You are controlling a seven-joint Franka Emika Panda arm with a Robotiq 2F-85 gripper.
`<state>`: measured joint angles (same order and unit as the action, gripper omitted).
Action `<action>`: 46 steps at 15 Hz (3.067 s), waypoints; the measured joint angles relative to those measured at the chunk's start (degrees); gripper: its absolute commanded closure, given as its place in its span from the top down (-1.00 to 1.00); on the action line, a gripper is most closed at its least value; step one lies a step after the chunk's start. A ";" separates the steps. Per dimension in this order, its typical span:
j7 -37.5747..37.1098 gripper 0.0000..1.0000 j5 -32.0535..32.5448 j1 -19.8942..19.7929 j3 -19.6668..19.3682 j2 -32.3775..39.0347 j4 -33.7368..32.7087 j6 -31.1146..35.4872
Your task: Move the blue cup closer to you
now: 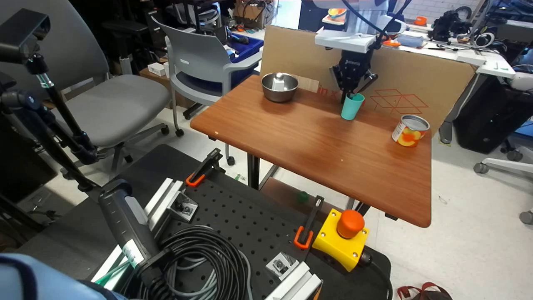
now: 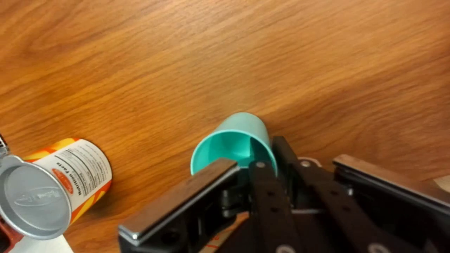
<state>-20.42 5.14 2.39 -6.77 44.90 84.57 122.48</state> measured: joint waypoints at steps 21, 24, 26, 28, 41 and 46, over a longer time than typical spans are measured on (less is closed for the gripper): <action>3.80 -0.98 -8.85 -3.12 0.72 -29.11 52.01 31.60; 7.27 -0.43 -13.48 -4.68 2.12 -31.91 55.98 31.60; 8.32 -0.27 -15.43 -5.30 2.50 -32.79 57.15 31.59; 8.58 0.02 -16.66 -5.52 2.52 -32.85 57.75 31.56; 6.90 1.00 -10.96 -2.69 3.77 -45.81 62.67 28.55; -4.49 1.00 -3.62 -3.93 4.53 -55.61 64.00 19.43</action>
